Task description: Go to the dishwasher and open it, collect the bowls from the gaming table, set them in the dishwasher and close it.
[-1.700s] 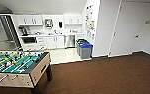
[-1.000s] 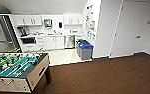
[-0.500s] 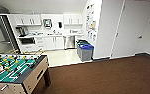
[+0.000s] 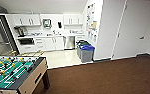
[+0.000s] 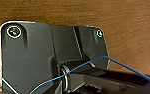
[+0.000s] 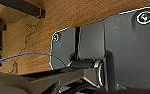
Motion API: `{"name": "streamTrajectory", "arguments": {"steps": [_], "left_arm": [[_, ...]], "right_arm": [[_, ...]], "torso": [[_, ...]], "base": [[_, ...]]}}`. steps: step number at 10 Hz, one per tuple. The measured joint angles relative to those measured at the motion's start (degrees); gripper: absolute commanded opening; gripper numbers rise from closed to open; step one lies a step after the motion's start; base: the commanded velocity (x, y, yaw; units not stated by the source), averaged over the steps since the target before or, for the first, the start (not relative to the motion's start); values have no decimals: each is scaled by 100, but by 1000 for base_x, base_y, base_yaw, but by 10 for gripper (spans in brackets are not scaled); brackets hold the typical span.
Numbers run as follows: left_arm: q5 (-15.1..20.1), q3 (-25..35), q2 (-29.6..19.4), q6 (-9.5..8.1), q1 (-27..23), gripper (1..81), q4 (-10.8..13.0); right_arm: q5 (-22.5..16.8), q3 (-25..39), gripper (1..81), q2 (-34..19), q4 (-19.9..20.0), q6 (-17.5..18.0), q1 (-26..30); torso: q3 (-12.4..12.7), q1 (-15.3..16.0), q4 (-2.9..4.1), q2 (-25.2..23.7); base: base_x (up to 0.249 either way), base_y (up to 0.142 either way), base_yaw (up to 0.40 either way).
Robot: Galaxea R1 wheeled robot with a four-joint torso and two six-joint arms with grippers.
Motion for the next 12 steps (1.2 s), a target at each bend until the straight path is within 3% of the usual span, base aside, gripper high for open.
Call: {"name": "streamTrajectory", "arguments": {"steps": [8,12], "left_arm": [[-11,12,-9,0,-2,811,-2],[-9,12,-13,0,2,811,-2]], "right_arm": [[5,-21,811,48,0,0,17],[2,-21,811,76,0,0,15]], "torso": [[0,7,0,2],[0,7,0,2]], "base": [[154,83,0],[134,0,0]]}}
